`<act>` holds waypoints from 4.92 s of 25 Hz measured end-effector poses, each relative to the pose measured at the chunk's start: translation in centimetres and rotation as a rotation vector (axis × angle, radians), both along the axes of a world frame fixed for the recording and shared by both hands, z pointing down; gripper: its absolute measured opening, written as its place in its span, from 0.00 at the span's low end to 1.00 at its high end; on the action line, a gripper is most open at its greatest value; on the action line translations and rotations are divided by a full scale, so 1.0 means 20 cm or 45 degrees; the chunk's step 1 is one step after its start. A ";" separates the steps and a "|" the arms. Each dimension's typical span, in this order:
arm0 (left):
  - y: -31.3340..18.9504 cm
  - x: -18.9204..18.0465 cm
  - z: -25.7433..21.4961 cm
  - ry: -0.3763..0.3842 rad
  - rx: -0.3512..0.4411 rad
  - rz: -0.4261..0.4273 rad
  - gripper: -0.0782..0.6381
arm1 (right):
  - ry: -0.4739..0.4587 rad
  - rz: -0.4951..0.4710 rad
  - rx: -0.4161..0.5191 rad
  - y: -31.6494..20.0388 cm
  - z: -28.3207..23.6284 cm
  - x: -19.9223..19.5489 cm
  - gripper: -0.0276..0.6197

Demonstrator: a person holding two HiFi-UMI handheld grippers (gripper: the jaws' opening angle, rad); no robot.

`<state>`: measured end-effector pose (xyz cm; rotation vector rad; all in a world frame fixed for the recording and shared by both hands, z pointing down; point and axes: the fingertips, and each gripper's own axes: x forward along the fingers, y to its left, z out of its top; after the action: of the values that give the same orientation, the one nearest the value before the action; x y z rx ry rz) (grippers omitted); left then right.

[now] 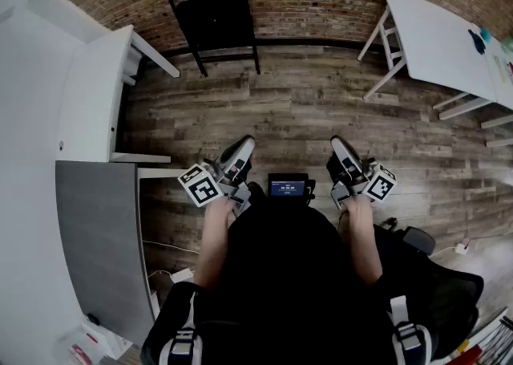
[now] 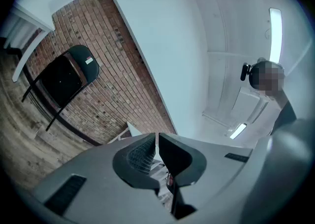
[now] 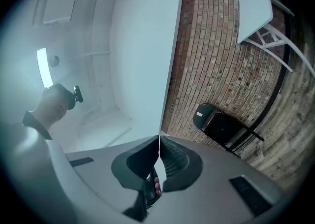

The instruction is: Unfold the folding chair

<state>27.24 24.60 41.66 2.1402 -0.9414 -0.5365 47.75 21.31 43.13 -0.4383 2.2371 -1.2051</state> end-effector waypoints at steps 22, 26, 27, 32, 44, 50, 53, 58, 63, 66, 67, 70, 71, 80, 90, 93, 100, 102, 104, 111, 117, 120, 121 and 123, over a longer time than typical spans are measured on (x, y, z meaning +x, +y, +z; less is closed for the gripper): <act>0.02 0.19 -0.03 -0.061 0.013 0.003 0.13 | -0.044 -0.008 0.029 0.00 0.00 0.19 0.07; 0.03 0.24 -0.03 -0.072 0.012 0.009 0.13 | -0.054 -0.007 0.030 0.01 0.01 0.23 0.07; 0.04 0.25 -0.03 -0.074 0.013 0.013 0.13 | -0.059 -0.006 0.027 0.02 0.01 0.25 0.07; 0.04 0.33 -0.04 -0.081 0.017 0.039 0.13 | -0.066 0.000 0.042 0.03 0.00 0.30 0.08; -0.01 0.29 0.00 0.023 0.009 0.036 0.14 | -0.005 -0.033 0.024 -0.01 0.01 0.22 0.08; -0.16 0.14 0.06 0.127 -0.011 0.024 0.24 | 0.077 -0.003 -0.007 -0.13 0.04 0.10 0.08; -0.25 0.03 0.06 0.170 -0.007 0.019 0.27 | 0.128 -0.004 -0.006 -0.21 0.02 -0.02 0.08; -0.44 -0.22 0.07 0.250 0.005 -0.011 0.30 | 0.203 -0.030 0.053 -0.43 -0.07 -0.30 0.08; -0.61 -0.47 0.09 0.301 0.011 -0.059 0.33 | 0.275 -0.070 0.098 -0.63 -0.13 -0.58 0.16; -0.66 -0.62 0.09 0.322 0.012 -0.086 0.33 | 0.305 -0.096 0.101 -0.71 -0.14 -0.72 0.21; -0.67 -0.66 0.10 0.325 0.010 -0.092 0.33 | 0.309 -0.102 0.099 -0.73 -0.13 -0.77 0.21; -0.71 -0.79 0.11 0.320 -0.003 -0.098 0.33 | 0.308 -0.112 0.096 -0.78 -0.13 -0.90 0.21; -0.72 -0.83 0.11 0.317 -0.006 -0.098 0.33 | 0.308 -0.113 0.096 -0.79 -0.13 -0.94 0.21; -0.85 -0.92 0.17 0.303 -0.037 -0.057 0.35 | 0.306 -0.081 0.076 -0.93 -0.06 -1.00 0.21; -1.23 -0.99 0.16 0.312 -0.017 -0.221 0.32 | 0.203 -0.186 0.072 -1.45 0.02 -1.02 0.21; -1.40 -0.95 0.08 0.239 0.037 -0.237 0.25 | 0.173 -0.249 0.076 -1.67 0.00 -1.02 0.21; -1.63 -0.88 0.00 0.178 0.073 -0.290 0.15 | 0.137 -0.363 0.097 -1.99 -0.02 -1.00 0.21; -1.65 -0.91 0.01 0.207 0.059 -0.338 0.14 | 0.132 -0.384 0.090 -2.04 0.01 -1.00 0.21; -1.66 -0.95 0.03 0.234 0.041 -0.395 0.14 | 0.119 -0.400 0.079 -2.06 0.03 -1.00 0.21; -1.77 -1.03 0.09 0.259 -0.046 -0.488 0.20 | 0.125 -0.416 0.063 -2.12 0.07 -1.05 0.21; -1.97 -1.08 0.15 0.242 0.002 -0.452 0.29 | 0.200 -0.367 0.072 -2.23 0.09 -1.10 0.21; -2.09 -1.20 0.17 0.272 0.037 -0.446 0.29 | 0.251 -0.341 0.097 -2.31 0.06 -1.20 0.21; -2.13 -1.24 0.16 0.292 0.042 -0.437 0.29 | 0.273 -0.339 0.107 -2.33 0.05 -1.25 0.21; -2.22 -1.32 0.15 0.318 0.058 -0.407 0.29 | 0.327 -0.345 0.139 -2.39 0.01 -1.35 0.21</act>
<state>0.83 -19.71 44.60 1.9137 -1.1415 -0.9672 20.81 -26.55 43.33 -0.2649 2.6366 -1.2072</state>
